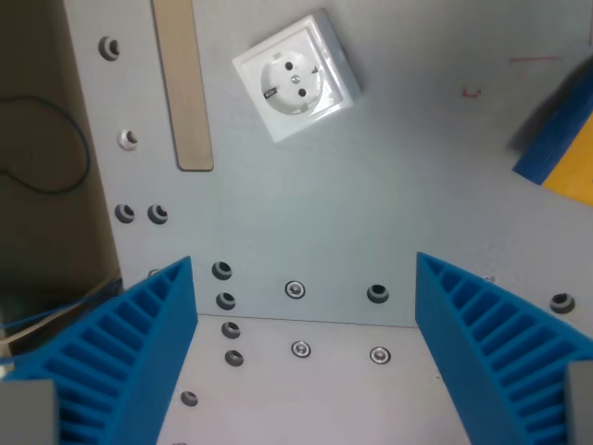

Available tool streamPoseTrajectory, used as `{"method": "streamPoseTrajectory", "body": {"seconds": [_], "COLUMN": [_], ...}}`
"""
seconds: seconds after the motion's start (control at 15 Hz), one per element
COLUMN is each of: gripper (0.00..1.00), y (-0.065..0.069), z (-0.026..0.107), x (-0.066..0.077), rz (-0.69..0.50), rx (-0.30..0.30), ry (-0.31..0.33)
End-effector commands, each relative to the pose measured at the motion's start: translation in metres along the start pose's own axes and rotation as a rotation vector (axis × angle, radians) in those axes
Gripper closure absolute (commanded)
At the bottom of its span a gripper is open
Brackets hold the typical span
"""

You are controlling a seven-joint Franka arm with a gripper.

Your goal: Rotate around gripper positive x

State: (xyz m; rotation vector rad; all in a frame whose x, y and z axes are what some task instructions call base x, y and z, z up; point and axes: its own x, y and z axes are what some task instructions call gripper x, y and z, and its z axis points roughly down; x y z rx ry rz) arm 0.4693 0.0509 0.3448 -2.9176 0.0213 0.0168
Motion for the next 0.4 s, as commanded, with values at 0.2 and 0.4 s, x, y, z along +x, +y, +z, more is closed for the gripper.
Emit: {"method": "streamPoseTrajectory", "body": {"seconds": [0.2, 0.4], "gripper": [0.00, 0.00], "y": [0.0046, 0.0046], "z": [-0.0019, -0.0019], "x": [-0.0029, -0.0029], "rz": [-0.022, -0.022], "rx": [0.254, 0.294], "ry": [0.002, 0.001]}}
